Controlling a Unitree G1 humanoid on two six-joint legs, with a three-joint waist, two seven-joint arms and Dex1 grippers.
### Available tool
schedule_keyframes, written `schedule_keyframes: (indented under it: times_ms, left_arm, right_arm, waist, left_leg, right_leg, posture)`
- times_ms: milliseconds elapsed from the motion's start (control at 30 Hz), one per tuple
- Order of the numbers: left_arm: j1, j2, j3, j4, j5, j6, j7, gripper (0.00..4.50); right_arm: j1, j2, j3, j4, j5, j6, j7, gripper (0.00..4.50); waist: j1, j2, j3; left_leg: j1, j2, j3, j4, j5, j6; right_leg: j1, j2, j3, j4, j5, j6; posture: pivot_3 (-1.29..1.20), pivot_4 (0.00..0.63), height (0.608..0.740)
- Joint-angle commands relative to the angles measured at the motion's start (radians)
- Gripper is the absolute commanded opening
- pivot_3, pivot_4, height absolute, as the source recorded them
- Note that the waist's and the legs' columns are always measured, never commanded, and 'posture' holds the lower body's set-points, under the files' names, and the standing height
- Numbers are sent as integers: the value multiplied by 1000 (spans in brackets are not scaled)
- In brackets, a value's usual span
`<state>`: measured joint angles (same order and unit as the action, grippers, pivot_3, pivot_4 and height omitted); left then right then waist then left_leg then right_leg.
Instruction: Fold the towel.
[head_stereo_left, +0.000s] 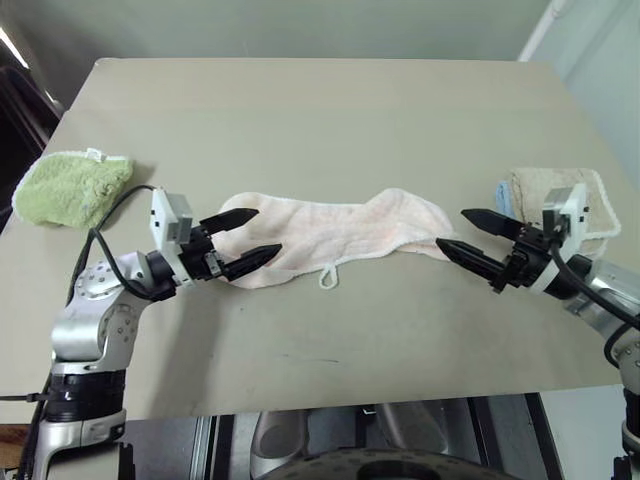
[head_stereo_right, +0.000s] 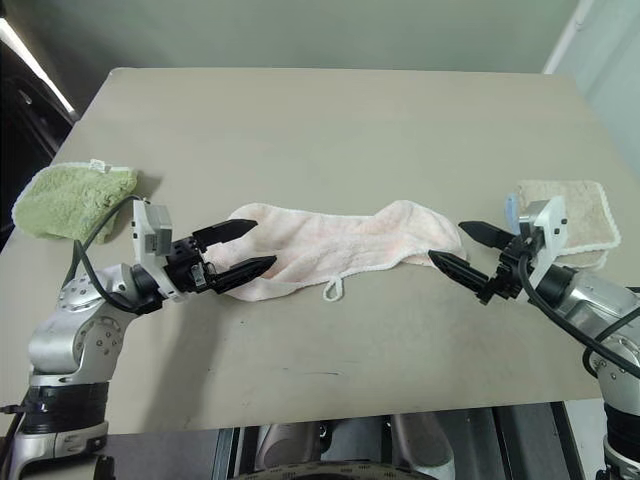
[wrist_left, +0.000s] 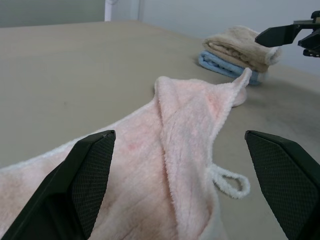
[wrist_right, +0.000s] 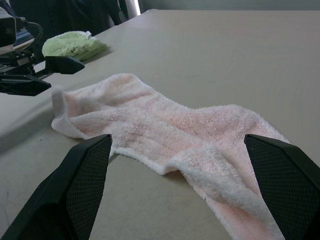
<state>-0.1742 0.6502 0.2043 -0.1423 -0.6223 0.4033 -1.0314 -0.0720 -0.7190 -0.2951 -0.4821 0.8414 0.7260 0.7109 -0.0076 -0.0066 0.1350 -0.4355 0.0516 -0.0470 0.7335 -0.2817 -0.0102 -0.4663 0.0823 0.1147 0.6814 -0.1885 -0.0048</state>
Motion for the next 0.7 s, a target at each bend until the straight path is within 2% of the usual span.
schedule_keyframes:
  times_ms: [33,300,467,533,700]
  left_arm:
    - [-40,-12,-19,-26,-1,0,11,4479]
    - [-117,-25,-62,21,-11,12,-10,4479]
    - [-162,-44,-80,108,40,-58,-33,4479]
    - [-174,-61,-89,111,49,-69,-25,4479]
    - [-158,-79,-100,153,78,-120,-54,4479]
  right_arm:
    - [-8,-7,-23,-21,11,-15,5,4500]
    - [-15,3,-40,-6,20,6,-52,4500]
    - [-29,-12,-58,47,37,55,-93,4500]
    - [-74,-26,-78,111,60,106,-116,4500]
    - [-227,-57,-37,305,37,219,-137,4500]
  waist:
    - [0,0,0]
    - [3,0,0]
    - [3,0,0]
    - [3,0,0]
    - [1,0,0]
  left_leg:
    - [0,0,0,0,0,0]
    - [0,0,0,1,0,0]
    - [0,0,0,1,0,0]
    - [0,0,0,1,0,0]
    - [0,-1,1,2,1,2]
  right_leg:
    - [0,0,0,0,0,0]
    - [0,0,0,0,1,1]
    - [0,0,0,0,1,2]
    - [0,0,0,0,1,2]
    - [1,-1,1,-1,2,5]
  posture:
    - [0,150,703]
    - [0,150,703]
    - [0,150,703]
    - [0,150,703]
    - [0,150,703]
